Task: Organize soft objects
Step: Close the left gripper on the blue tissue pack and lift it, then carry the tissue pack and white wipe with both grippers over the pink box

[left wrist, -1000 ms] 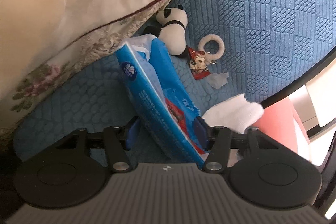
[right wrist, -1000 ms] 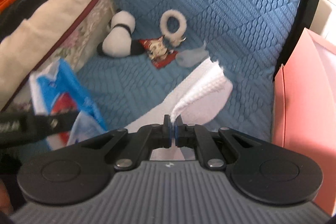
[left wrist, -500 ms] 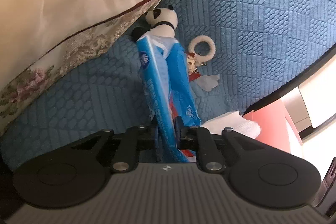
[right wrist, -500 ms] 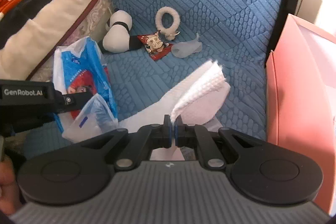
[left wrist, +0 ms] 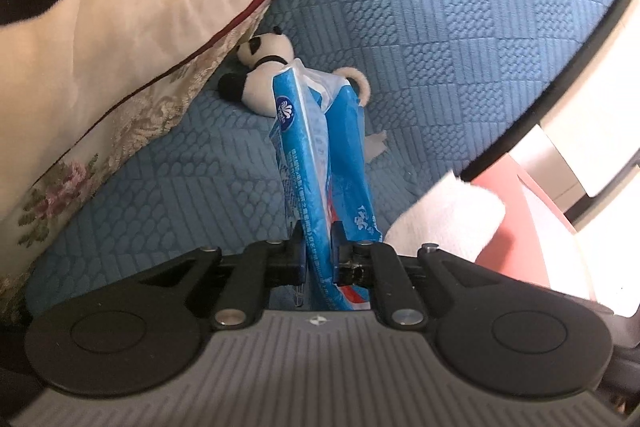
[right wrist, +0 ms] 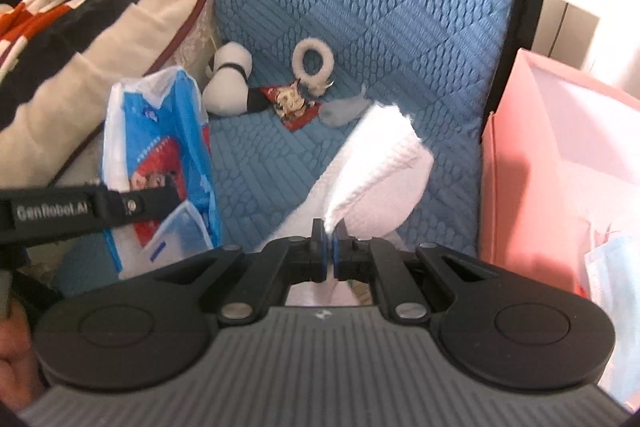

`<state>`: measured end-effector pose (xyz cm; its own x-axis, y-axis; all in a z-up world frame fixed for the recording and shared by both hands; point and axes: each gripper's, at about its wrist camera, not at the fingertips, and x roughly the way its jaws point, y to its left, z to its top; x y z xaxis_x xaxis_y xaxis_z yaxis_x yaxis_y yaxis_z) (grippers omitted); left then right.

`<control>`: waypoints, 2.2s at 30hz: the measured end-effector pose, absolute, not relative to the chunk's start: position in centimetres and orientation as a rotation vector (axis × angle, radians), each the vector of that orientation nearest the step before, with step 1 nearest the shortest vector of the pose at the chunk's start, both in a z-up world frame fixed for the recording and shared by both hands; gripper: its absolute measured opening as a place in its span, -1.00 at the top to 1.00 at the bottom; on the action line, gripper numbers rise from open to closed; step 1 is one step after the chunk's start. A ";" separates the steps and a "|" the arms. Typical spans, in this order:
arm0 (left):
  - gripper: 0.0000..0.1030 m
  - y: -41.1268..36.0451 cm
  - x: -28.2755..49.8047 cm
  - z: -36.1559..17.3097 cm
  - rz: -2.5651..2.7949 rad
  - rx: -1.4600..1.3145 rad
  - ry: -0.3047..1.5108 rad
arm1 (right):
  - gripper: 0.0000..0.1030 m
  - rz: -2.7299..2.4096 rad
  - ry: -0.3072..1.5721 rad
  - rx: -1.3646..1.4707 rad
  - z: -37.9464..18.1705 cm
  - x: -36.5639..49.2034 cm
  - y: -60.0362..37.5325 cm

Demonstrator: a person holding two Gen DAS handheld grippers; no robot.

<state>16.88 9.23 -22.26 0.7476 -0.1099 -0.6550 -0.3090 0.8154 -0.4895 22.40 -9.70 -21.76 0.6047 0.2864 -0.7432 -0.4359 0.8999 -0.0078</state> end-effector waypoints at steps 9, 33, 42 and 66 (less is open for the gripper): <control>0.77 7.0 15.3 -20.8 0.100 -0.567 0.731 | 0.87 0.421 0.840 -0.191 -21.1 20.4 -11.5; 0.77 2.6 11.5 -13.8 0.033 -0.507 0.784 | 0.87 0.371 0.808 -0.101 -13.8 15.6 -17.3; 0.77 -0.6 13.3 -9.1 -0.034 -0.453 0.771 | 0.87 0.348 0.766 -0.075 -9.6 16.3 -19.7; 0.77 -11.1 19.1 -2.2 -0.160 -0.390 0.719 | 0.87 0.278 0.652 -0.062 -2.0 19.5 -29.3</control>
